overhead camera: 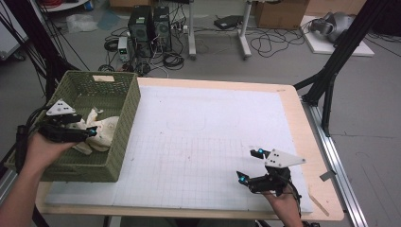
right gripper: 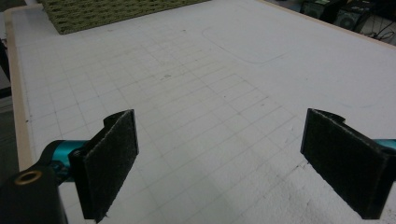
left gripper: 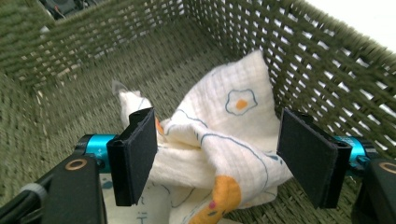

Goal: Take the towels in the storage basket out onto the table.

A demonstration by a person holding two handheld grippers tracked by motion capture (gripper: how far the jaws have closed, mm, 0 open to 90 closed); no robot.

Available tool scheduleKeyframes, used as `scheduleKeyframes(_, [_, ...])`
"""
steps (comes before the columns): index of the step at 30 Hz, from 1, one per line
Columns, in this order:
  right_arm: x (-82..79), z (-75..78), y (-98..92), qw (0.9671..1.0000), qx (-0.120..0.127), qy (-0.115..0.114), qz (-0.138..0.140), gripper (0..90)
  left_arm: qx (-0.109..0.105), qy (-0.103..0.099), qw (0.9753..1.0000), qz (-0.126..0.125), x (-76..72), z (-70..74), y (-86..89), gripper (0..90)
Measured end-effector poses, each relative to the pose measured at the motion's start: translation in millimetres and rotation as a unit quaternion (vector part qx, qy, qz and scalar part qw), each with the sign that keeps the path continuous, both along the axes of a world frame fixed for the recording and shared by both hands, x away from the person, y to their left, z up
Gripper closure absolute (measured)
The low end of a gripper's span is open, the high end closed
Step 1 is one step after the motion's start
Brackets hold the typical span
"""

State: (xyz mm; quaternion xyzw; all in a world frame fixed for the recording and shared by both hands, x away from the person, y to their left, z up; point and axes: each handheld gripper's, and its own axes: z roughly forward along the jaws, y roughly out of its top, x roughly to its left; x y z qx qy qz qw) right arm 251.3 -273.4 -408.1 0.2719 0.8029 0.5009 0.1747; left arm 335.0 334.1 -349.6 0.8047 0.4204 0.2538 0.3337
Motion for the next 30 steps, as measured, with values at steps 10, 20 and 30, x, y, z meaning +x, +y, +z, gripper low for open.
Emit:
scheduleKeyframes(10, [0.5,-0.9,0.5,1.0000,-0.001,0.003,0.001,10.4,0.037,0.044,0.9983,0.003,7.7,-12.1,-1.6,31.6])
scheduleKeyframes(20, [0.6,-1.4,2.0,1.0000,-0.004,0.004,0.004,10.4,0.066,0.096,0.9932,0.000,14.2,-20.3,-0.1,59.2])
scheduleKeyframes(30, [1.3,-1.9,2.3,1.0000,-0.002,0.007,0.004,10.4,0.063,0.099,0.9930,0.002,14.9,-17.9,2.1,81.3])
